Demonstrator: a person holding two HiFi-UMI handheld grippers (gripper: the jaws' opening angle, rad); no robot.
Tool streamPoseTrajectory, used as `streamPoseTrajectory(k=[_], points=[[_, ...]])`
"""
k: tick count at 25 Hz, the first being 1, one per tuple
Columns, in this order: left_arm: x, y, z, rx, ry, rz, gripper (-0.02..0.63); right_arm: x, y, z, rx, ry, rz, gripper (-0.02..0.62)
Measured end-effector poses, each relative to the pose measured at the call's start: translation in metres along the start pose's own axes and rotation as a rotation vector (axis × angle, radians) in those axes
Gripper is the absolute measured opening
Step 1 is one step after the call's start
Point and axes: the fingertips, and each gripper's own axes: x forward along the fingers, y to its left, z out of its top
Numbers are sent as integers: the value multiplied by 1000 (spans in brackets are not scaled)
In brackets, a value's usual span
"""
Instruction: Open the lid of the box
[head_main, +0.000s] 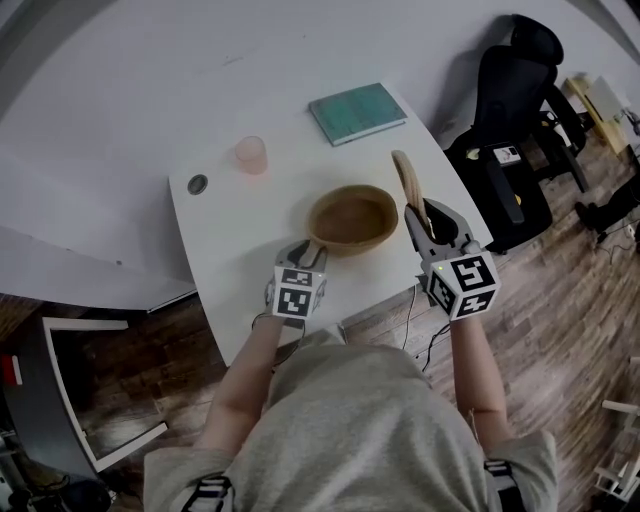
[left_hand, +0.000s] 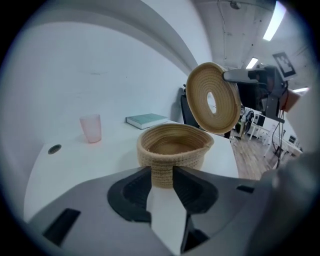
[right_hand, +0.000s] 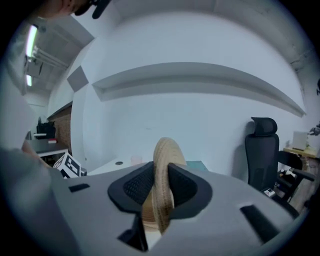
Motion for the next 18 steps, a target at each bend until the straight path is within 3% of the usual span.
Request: streamPoseTrajectory(k=[8,18], points=[[-36,-12,3,-67,-50,117,46,-53,-4,-2,141,-65,14,92],[-89,-61,-1,-104,-101,154,18,-120,4,-17,223,-98,46,92]])
